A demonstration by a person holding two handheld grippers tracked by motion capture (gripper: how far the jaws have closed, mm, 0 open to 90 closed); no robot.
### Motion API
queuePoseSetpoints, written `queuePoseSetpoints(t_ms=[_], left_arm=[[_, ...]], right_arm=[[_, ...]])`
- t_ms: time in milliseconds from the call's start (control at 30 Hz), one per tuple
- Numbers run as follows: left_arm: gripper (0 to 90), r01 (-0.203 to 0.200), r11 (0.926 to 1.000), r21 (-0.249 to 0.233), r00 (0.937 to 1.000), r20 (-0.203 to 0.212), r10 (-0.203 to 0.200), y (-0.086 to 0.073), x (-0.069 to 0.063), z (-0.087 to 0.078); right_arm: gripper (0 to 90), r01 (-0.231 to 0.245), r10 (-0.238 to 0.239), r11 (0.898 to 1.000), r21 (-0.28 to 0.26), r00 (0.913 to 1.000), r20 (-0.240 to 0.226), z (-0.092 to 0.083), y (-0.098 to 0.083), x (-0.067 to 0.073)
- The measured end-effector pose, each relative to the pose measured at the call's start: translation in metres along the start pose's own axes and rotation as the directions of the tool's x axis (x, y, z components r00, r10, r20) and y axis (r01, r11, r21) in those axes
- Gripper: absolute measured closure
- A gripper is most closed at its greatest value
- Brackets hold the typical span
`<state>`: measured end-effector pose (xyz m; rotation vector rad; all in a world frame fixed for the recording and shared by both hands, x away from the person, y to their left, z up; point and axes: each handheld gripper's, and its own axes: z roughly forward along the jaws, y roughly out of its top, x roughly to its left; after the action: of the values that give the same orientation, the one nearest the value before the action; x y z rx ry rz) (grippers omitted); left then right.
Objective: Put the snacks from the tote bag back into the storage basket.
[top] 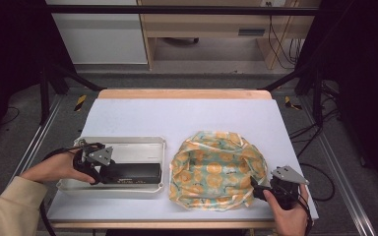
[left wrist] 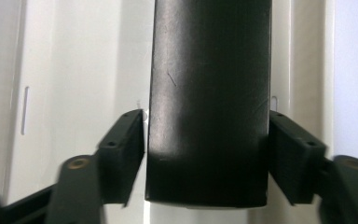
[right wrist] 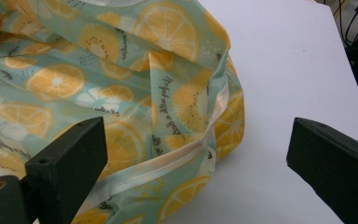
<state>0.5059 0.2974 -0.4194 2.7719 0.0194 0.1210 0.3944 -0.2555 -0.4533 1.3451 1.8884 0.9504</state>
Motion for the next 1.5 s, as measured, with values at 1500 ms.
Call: queuePoseSetpoints(t_ms=[1500], left_arm=[[10.3,0.191,0.9323,-0.307,0.9658,-0.111,-0.235,0.093,-0.027,-0.037]], right_arm=[[5.4,0.012,-0.012,1.000,0.004,0.9999,-0.006,-0.002,0.000,0.002]])
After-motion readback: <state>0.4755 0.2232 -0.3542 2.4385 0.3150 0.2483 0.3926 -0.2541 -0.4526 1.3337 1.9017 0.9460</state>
